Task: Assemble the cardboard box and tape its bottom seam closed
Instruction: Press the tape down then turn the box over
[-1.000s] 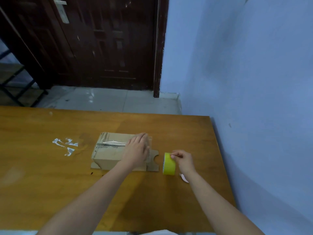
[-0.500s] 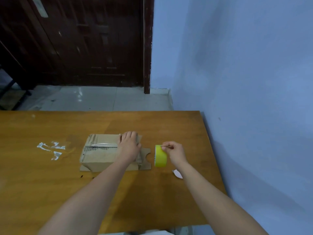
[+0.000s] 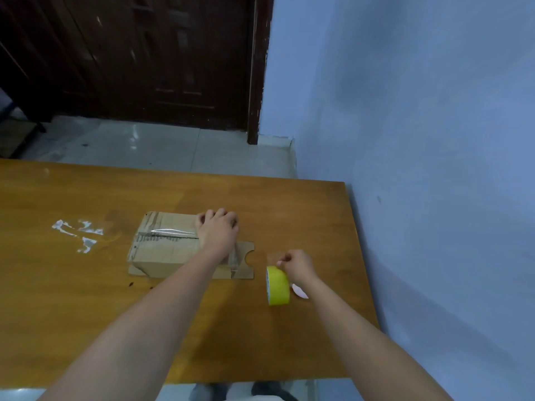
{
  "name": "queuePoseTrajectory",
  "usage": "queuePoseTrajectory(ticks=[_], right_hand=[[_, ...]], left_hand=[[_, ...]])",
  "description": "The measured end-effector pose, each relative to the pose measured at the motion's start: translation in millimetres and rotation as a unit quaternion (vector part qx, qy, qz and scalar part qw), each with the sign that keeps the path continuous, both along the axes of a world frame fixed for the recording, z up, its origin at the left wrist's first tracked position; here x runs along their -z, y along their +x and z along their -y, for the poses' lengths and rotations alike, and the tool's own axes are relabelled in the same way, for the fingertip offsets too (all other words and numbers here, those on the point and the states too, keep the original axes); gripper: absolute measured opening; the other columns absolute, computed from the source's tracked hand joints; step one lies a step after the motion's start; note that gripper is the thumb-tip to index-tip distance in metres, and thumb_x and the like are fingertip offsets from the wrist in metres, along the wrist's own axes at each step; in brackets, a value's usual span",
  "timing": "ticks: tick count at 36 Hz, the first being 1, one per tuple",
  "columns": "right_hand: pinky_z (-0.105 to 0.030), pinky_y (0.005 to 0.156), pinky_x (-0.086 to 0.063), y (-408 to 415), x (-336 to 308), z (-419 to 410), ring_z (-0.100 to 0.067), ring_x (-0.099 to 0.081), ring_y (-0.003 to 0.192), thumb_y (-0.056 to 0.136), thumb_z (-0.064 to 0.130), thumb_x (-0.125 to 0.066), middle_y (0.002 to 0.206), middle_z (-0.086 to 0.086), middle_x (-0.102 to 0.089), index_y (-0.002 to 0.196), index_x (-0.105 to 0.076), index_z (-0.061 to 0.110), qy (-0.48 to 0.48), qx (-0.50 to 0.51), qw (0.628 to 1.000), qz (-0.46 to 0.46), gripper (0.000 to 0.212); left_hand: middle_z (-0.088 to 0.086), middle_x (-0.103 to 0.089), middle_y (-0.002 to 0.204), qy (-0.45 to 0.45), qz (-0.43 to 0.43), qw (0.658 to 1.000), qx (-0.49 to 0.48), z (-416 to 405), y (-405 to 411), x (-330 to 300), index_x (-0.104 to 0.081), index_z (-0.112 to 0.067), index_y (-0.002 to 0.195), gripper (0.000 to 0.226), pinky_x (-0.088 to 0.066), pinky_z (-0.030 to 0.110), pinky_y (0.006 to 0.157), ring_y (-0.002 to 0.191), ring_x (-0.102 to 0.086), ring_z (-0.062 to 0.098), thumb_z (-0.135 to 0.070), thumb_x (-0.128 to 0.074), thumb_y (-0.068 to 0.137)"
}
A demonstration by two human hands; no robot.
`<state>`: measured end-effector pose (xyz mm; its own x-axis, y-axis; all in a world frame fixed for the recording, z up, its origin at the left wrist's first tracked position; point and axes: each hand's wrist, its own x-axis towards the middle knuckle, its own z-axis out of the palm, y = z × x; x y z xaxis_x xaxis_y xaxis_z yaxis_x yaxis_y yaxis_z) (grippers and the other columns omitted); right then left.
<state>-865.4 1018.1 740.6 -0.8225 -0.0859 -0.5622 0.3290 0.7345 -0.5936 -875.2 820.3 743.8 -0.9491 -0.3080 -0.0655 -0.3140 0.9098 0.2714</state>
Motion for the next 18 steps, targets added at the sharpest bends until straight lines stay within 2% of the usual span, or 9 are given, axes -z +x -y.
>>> queuePoseTrajectory(ticks=[2, 4, 5, 7, 9, 10, 12, 15, 18], right_hand=[[-0.025, 0.069, -0.036, -1.5, 2.7, 2.7, -0.020, -0.052, 0.082, 0.088, 0.015, -0.063, 0.090, -0.010, -0.063, 0.084, -0.066, 0.006, 0.035, -0.036, 0.998, 0.041, 0.010], [-0.025, 0.068, -0.033, -0.9, 6.8, 5.2, -0.019, -0.047, 0.081, 0.087, 0.014, -0.063, 0.077, -0.006, -0.055, 0.065, -0.054, 0.012, 0.060, -0.055, 0.993, 0.085, 0.024], [-0.025, 0.068, -0.033, 0.0, 9.5, 6.3, -0.019, -0.045, 0.081, 0.088, 0.013, -0.063, 0.072, -0.003, -0.051, 0.062, -0.049, 0.014, 0.066, -0.058, 0.991, 0.102, 0.029], [-0.026, 0.070, -0.035, 3.1, 12.1, 9.5, -0.021, -0.050, 0.085, 0.089, 0.012, -0.061, 0.081, -0.006, -0.054, 0.078, -0.062, 0.007, 0.080, -0.066, 0.987, 0.124, 0.012], [-0.030, 0.076, -0.042, 4.0, 18.2, 11.6, -0.027, -0.060, 0.101, 0.090, 0.014, -0.059, 0.098, -0.013, -0.061, 0.106, -0.065, -0.002, 0.097, -0.083, 0.983, 0.135, 0.023], [-0.031, 0.081, -0.045, 4.1, 20.0, 13.1, -0.029, -0.060, 0.108, 0.091, 0.015, -0.058, 0.108, -0.015, -0.064, 0.110, -0.063, -0.003, 0.102, -0.086, 0.982, 0.132, 0.027], [-0.032, 0.086, -0.047, 4.2, 22.3, 16.2, -0.031, -0.059, 0.112, 0.092, 0.017, -0.056, 0.118, -0.017, -0.064, 0.111, -0.063, -0.002, 0.115, -0.081, 0.982, 0.124, 0.028], [-0.032, 0.080, -0.045, 2.1, 25.5, 23.0, -0.032, -0.059, 0.112, 0.094, 0.017, -0.052, 0.120, -0.017, -0.063, 0.112, -0.063, -0.002, 0.132, -0.073, 0.983, 0.101, 0.028], [-0.031, 0.087, -0.046, 1.7, 25.1, 33.3, -0.032, -0.057, 0.115, 0.097, 0.019, -0.046, 0.123, -0.017, -0.062, 0.115, -0.061, -0.002, 0.130, -0.053, 0.985, 0.098, 0.032]], left_hand=[[-0.005, -0.056, 0.107, -0.004, 0.012, 1.000, 0.008, 0.3, -0.4, -1.6, -0.063, -0.033, 0.103, 0.023, -0.020, 0.039, 0.100, 0.111, -0.041, 0.021, -0.035, -0.042, 0.093], [-0.005, -0.055, 0.110, -0.006, 0.028, 0.999, 0.015, 0.4, -0.2, -2.9, -0.062, -0.034, 0.105, 0.023, -0.019, 0.041, 0.102, 0.114, -0.040, 0.021, -0.039, -0.042, 0.094], [-0.004, -0.054, 0.111, -0.007, 0.032, 0.999, 0.016, 0.1, 0.0, -3.2, -0.062, -0.034, 0.105, 0.023, -0.019, 0.041, 0.102, 0.115, -0.040, 0.021, -0.041, -0.043, 0.094], [-0.003, -0.054, 0.112, -0.008, 0.032, 0.999, 0.018, 0.0, 1.3, -2.9, -0.062, -0.033, 0.106, 0.026, -0.018, 0.042, 0.104, 0.116, -0.039, 0.022, -0.045, -0.042, 0.094], [-0.002, -0.053, 0.112, -0.009, 0.033, 0.999, 0.020, -0.3, 2.0, -2.2, -0.062, -0.035, 0.108, 0.028, -0.017, 0.042, 0.104, 0.116, -0.038, 0.023, -0.048, -0.041, 0.095], [-0.002, -0.052, 0.113, -0.010, 0.037, 0.999, 0.020, -0.3, 2.0, -1.8, -0.063, -0.036, 0.108, 0.029, -0.017, 0.042, 0.104, 0.116, -0.037, 0.024, -0.049, -0.040, 0.095], [-0.002, -0.052, 0.115, -0.010, 0.041, 0.999, 0.017, -0.4, 1.8, -0.9, -0.063, -0.037, 0.108, 0.030, -0.016, 0.042, 0.105, 0.117, -0.037, 0.024, -0.050, -0.039, 0.094], [-0.002, -0.053, 0.114, -0.011, 0.031, 0.999, 0.016, 0.1, 1.8, 2.0, -0.064, -0.038, 0.106, 0.031, -0.016, 0.042, 0.105, 0.116, -0.038, 0.023, -0.053, -0.040, 0.093], [-0.003, -0.054, 0.112, -0.015, 0.022, 0.999, 0.024, 1.3, 2.3, 5.4, -0.066, -0.038, 0.101, 0.033, -0.015, 0.042, 0.105, 0.114, -0.038, 0.024, -0.057, -0.041, 0.091]])
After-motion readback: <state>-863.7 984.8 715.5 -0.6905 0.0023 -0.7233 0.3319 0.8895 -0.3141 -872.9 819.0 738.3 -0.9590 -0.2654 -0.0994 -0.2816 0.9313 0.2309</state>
